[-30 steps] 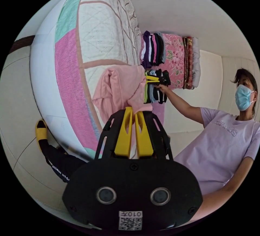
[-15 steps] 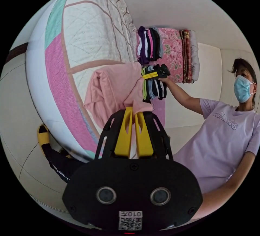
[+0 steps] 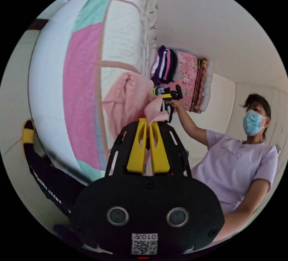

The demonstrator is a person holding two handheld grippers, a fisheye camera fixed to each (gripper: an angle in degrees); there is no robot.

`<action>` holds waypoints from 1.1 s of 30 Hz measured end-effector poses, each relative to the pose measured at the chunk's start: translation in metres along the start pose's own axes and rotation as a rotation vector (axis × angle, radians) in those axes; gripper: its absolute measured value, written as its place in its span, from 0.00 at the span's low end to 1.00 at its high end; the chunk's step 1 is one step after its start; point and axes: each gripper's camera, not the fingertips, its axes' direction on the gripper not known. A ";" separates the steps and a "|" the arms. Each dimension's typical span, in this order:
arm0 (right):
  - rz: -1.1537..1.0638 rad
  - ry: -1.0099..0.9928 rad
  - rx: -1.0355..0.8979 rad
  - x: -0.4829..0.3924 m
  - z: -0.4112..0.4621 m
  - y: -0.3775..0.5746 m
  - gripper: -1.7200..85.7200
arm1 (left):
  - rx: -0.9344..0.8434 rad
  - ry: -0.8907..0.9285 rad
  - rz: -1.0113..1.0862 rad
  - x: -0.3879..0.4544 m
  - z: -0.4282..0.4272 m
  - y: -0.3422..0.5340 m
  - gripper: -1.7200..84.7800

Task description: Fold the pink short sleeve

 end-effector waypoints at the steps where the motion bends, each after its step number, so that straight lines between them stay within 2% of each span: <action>1: 0.016 0.010 -0.080 0.005 0.015 -0.015 0.06 | 0.013 -0.008 -0.051 -0.009 0.002 0.001 0.02; 3: 0.012 0.041 -0.131 0.006 0.028 -0.030 0.06 | 0.023 -0.005 -0.060 -0.011 0.005 0.001 0.02; 9: 0.048 0.106 -0.055 0.001 0.029 -0.032 0.07 | -0.005 -0.002 -0.046 -0.005 0.011 0.005 0.04; 12: 0.075 0.180 0.064 -0.009 0.017 -0.021 0.10 | -0.008 -0.001 0.003 0.001 0.011 0.012 0.07; 16: 0.338 0.218 0.300 -0.013 -0.010 0.012 0.14 | -0.034 -0.124 0.056 0.022 0.010 0.027 0.11; 18: 0.390 0.205 0.347 -0.023 -0.007 0.024 0.14 | -0.045 -0.163 0.061 0.032 0.011 0.037 0.12; 23: 0.430 0.155 0.165 -0.049 0.075 0.033 0.14 | -0.242 -0.275 0.079 0.054 0.040 0.067 0.13; 25: 0.441 0.129 0.134 -0.053 0.096 0.036 0.14 | -0.253 -0.315 0.083 0.058 0.047 0.072 0.13; 33: 0.436 -0.019 0.161 -0.046 0.127 0.035 0.10 | -0.390 -0.419 0.113 0.069 0.080 0.072 0.07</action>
